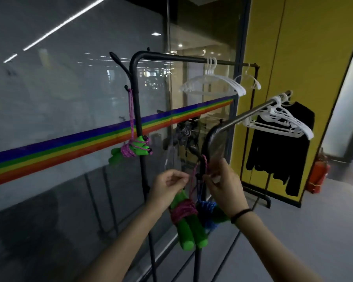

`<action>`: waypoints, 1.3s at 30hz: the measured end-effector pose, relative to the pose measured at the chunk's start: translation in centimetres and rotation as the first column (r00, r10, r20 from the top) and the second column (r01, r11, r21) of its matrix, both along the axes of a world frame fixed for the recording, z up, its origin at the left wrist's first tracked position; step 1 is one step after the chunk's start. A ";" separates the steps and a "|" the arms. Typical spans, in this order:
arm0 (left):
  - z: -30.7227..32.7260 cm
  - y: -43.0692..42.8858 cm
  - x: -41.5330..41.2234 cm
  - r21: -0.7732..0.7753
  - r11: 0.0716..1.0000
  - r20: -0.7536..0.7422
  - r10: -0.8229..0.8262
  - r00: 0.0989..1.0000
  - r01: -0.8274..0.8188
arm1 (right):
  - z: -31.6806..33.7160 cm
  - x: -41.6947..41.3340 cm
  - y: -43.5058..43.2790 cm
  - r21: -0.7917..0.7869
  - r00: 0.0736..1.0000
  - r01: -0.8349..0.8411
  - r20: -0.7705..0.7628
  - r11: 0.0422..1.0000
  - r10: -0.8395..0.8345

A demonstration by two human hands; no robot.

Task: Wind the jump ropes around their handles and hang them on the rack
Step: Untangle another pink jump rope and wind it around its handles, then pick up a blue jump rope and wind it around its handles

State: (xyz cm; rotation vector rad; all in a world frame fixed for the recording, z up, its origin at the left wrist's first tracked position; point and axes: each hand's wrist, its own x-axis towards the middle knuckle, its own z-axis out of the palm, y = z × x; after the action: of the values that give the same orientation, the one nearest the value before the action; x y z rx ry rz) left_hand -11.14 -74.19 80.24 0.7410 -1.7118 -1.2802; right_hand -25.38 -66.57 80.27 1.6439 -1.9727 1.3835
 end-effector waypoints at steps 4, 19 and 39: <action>0.7 4.1 2.0 0.068 0.985 -0.032 0.159 0.987 -0.156 | 1.2 0.2 2.0 -0.066 0.983 -0.172 0.052 0.983 0.176; -6.4 40.1 12.7 0.324 0.497 -0.067 0.861 0.505 -0.805 | -4.4 13.1 23.3 0.202 0.212 -0.971 0.470 0.129 0.857; -14.8 86.7 31.2 0.404 0.265 0.159 0.922 0.352 -0.876 | -12.2 33.8 65.1 0.388 0.075 -0.891 0.639 -0.236 0.766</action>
State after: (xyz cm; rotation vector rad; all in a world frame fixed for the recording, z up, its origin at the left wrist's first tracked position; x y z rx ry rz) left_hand 20.10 12.51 65.43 1.5926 -0.5598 -0.7625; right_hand 8.41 -1.51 68.08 4.0319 -1.1614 0.6914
